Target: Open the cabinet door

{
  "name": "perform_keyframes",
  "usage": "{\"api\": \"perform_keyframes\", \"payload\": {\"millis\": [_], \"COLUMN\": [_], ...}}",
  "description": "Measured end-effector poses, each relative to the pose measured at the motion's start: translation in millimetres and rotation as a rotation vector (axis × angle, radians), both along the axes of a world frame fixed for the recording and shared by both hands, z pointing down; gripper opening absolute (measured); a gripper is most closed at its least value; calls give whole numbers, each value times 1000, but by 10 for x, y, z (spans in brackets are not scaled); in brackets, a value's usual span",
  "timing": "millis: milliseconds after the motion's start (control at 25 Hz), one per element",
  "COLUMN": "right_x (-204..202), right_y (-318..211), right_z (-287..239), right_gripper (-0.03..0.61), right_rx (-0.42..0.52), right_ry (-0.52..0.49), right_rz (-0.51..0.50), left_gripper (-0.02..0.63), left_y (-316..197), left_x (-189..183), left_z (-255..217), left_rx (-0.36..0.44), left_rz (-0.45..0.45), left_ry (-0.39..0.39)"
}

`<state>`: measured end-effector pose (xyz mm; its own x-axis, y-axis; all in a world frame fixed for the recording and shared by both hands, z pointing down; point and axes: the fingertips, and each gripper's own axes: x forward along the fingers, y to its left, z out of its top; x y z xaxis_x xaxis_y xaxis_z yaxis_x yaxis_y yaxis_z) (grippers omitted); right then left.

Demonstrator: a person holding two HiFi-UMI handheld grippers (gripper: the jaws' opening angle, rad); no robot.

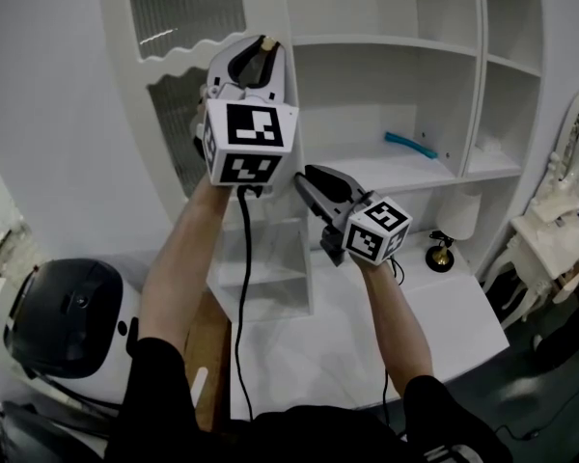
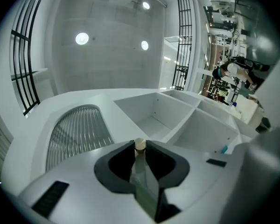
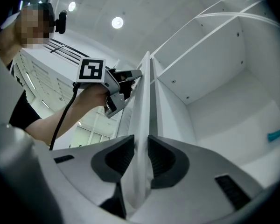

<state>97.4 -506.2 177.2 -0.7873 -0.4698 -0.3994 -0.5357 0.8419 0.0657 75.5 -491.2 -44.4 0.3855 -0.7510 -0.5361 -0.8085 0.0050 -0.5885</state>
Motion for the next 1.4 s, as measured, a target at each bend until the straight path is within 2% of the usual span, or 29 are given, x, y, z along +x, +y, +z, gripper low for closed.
{"api": "perform_keyframes", "payload": {"millis": [320,600,1400], "right_x": [41,2,-236], "right_y": [305,596,1282], "right_z": [-3,9,-10], "right_gripper": [101,89,78], "right_rx": [-28,-19,-13], "right_ry": [-21,11,-18], "right_rz": [-70,-75,-129], "left_gripper": [80,81,92], "left_y": [284,550,1181], "left_x": [-13,-85,-389], "left_z": [-2,9,3], "left_rx": [25,14,58], "left_rz": [-2,-2,4], "left_ry": [42,84,106]}}
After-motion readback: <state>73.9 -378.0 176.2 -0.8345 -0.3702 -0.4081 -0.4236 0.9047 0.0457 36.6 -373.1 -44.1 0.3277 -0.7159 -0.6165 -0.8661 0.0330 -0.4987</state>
